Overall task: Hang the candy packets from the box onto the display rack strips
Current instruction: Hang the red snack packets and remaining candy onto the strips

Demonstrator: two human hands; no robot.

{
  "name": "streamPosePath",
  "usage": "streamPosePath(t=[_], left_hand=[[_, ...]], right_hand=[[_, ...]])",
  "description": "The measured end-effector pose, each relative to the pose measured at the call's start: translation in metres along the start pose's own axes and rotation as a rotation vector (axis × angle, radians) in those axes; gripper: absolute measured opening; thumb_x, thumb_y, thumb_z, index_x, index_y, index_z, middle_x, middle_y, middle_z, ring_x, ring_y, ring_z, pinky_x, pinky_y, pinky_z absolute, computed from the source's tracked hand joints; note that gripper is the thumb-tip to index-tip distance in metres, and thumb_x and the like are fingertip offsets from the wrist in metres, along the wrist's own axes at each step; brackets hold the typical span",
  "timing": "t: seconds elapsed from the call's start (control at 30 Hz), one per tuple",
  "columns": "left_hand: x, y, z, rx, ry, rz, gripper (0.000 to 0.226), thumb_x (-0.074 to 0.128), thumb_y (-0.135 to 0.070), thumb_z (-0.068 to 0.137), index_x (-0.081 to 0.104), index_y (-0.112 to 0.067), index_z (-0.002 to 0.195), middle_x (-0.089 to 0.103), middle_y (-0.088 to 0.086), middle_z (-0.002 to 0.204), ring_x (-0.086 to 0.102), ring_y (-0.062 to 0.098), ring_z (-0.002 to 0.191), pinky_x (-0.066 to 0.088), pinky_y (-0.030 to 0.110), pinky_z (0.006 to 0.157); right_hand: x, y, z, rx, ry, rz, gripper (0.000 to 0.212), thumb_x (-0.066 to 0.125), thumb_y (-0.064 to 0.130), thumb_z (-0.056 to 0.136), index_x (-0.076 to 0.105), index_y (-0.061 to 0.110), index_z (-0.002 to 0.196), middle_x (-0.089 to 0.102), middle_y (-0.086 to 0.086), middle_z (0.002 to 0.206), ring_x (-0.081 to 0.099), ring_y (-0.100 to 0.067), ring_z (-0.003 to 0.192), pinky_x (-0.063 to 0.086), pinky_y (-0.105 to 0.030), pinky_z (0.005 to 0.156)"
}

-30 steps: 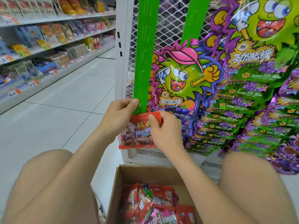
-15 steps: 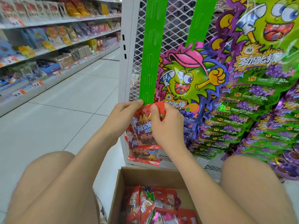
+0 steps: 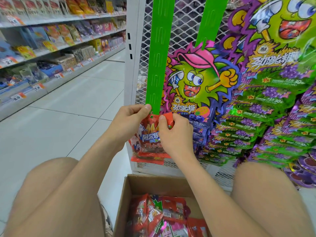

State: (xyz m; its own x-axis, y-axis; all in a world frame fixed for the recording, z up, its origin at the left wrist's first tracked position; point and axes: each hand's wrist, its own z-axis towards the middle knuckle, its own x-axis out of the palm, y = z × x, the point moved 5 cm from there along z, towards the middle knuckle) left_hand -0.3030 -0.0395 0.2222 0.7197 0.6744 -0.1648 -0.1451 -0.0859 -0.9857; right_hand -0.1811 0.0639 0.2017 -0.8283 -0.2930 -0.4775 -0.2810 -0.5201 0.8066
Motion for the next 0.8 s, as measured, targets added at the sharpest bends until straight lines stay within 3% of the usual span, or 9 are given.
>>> streamPosePath(t=[0.13,0.27,0.37,0.5,0.57,0.63,0.67,0.73,0.8], left_hand=[[0.001,-0.002,-0.004,0.048,-0.029,0.068,0.037,0.057,-0.043,0.107,0.078,-0.013,0.100,0.081,0.008,0.094,0.079,0.026,0.095,0.063,0.047,0.091],[0.001,-0.003,-0.007,0.113,-0.022,0.160,0.025,0.066,-0.040,0.103,0.075,-0.018,0.093,0.080,0.006,0.090,0.077,0.019,0.088,0.063,0.044,0.082],[-0.003,0.001,-0.006,0.135,0.005,0.199,0.007,0.077,-0.022,0.096,0.073,-0.021,0.090,0.080,0.001,0.087,0.076,0.014,0.083,0.061,0.033,0.072],[-0.007,0.008,-0.002,0.193,-0.051,0.327,0.011,0.080,-0.021,0.094,0.071,-0.025,0.088,0.080,-0.004,0.086,0.075,0.005,0.081,0.063,0.031,0.076],[-0.007,0.010,-0.002,0.274,-0.133,0.466,0.012,0.081,-0.022,0.094,0.069,-0.025,0.095,0.076,-0.013,0.088,0.070,-0.006,0.082,0.058,0.017,0.078],[-0.002,0.012,-0.010,0.365,-0.234,0.592,0.035,0.082,-0.019,0.092,0.064,-0.023,0.121,0.069,-0.014,0.106,0.064,-0.008,0.095,0.049,0.010,0.086],[0.003,0.014,-0.013,0.407,-0.263,0.637,0.053,0.082,-0.016,0.090,0.057,-0.021,0.135,0.063,-0.006,0.122,0.061,0.001,0.109,0.048,0.018,0.097],[0.014,0.022,-0.023,0.464,-0.361,0.773,0.074,0.080,-0.011,0.084,0.045,-0.017,0.149,0.047,0.008,0.142,0.046,0.027,0.128,0.042,0.039,0.109],[0.032,0.027,-0.038,0.528,-0.415,0.939,0.066,0.074,-0.011,0.080,0.051,-0.016,0.141,0.046,0.012,0.138,0.043,0.036,0.123,0.042,0.048,0.103]], right_hand=[[-0.005,0.003,-0.003,-0.067,0.008,-0.026,0.036,0.058,0.038,0.104,0.053,0.027,0.070,0.048,0.012,0.056,0.046,-0.012,0.061,0.024,-0.034,0.072],[-0.008,-0.002,-0.004,-0.083,-0.034,0.048,0.039,0.063,0.039,0.102,0.054,0.027,0.067,0.046,0.008,0.054,0.045,-0.019,0.060,0.031,-0.035,0.067],[-0.006,-0.009,-0.002,-0.097,-0.017,-0.025,0.036,0.063,0.044,0.101,0.058,0.026,0.071,0.050,0.009,0.057,0.050,-0.021,0.062,0.031,-0.034,0.063],[-0.007,-0.015,-0.004,-0.125,-0.029,-0.142,0.025,0.067,0.047,0.098,0.067,0.024,0.087,0.064,0.009,0.072,0.060,-0.017,0.069,0.043,-0.036,0.063],[-0.015,-0.015,-0.009,-0.115,-0.066,-0.221,0.022,0.070,0.042,0.097,0.069,0.022,0.106,0.068,0.006,0.092,0.064,-0.015,0.086,0.048,-0.032,0.074],[-0.023,-0.019,-0.014,-0.107,-0.057,-0.291,0.021,0.068,0.035,0.097,0.071,0.018,0.109,0.070,0.002,0.099,0.065,-0.017,0.092,0.048,-0.030,0.080],[-0.024,-0.024,-0.017,-0.106,-0.001,-0.334,0.018,0.067,0.033,0.097,0.074,0.016,0.099,0.072,0.000,0.091,0.067,-0.020,0.087,0.052,-0.032,0.080],[-0.016,-0.044,-0.023,-0.049,0.286,-0.445,0.026,0.063,0.025,0.094,0.073,0.011,0.074,0.071,-0.007,0.070,0.064,-0.025,0.068,0.059,-0.037,0.075],[-0.006,-0.072,-0.037,0.069,0.702,-0.489,0.030,0.058,0.017,0.092,0.066,0.007,0.064,0.070,-0.014,0.065,0.058,-0.026,0.057,0.061,-0.038,0.071]])
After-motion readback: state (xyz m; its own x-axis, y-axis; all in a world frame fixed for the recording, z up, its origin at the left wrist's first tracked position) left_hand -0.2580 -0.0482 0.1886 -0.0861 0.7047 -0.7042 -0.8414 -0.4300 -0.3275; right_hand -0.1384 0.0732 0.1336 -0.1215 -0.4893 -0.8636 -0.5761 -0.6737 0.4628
